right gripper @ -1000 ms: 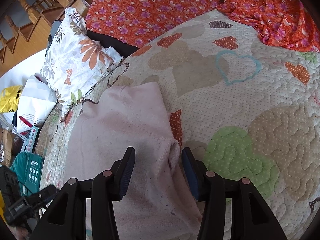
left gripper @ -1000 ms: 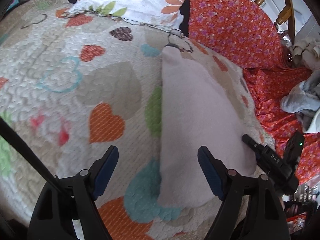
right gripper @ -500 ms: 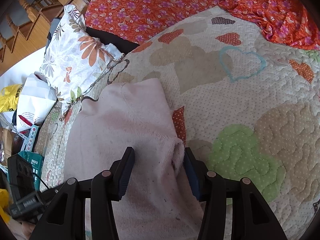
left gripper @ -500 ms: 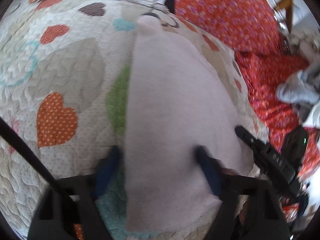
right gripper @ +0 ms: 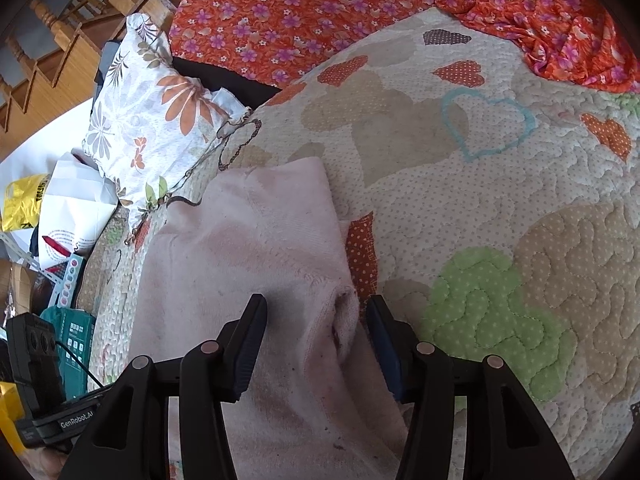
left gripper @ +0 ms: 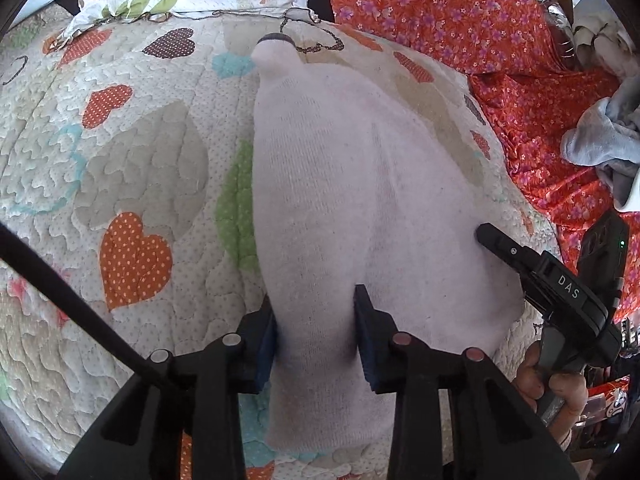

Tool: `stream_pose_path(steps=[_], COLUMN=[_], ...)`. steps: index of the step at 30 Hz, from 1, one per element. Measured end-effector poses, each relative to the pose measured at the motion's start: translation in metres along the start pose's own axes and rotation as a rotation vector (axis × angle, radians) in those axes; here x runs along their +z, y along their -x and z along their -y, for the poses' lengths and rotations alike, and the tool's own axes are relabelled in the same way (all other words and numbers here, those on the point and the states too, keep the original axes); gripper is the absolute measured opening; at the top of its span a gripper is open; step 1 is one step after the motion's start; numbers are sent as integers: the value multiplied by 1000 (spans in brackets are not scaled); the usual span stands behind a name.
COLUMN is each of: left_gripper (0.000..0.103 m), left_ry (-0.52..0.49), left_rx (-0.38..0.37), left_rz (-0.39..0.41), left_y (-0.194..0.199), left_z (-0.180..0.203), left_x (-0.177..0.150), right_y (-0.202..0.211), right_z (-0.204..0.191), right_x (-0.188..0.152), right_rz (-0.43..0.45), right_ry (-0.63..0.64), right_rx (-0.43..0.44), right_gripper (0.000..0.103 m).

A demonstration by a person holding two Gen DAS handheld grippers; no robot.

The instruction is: Fold small clothes

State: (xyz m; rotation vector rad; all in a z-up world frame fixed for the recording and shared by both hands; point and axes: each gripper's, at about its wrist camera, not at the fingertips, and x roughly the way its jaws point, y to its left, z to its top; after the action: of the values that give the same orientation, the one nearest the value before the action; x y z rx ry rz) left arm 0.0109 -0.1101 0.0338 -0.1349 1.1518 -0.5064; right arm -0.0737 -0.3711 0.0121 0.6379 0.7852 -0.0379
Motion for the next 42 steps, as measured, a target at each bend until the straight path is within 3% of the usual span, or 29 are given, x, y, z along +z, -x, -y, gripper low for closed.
stream_pose_path(steps=[16,22,33,42], left_gripper=[34,39,39,42], left_ry=[10,-53,-34,-107], left_rx=[2,51,74,160], left_rz=[2,24,23,88], left_y=[5,15,22,46], left_z=[-6,-2,-4,13], left_x=[-1,-17,-46,-62], right_y=[7,8,11,14], right_z=[-1,-2,-2,-3], right_x=[0,0,-3,-7], right_rz=[14,19,27,29], right_ry=[-3,-2,1,4], right_rx=[12,15,9,4], right_gripper=[59,59,60,60])
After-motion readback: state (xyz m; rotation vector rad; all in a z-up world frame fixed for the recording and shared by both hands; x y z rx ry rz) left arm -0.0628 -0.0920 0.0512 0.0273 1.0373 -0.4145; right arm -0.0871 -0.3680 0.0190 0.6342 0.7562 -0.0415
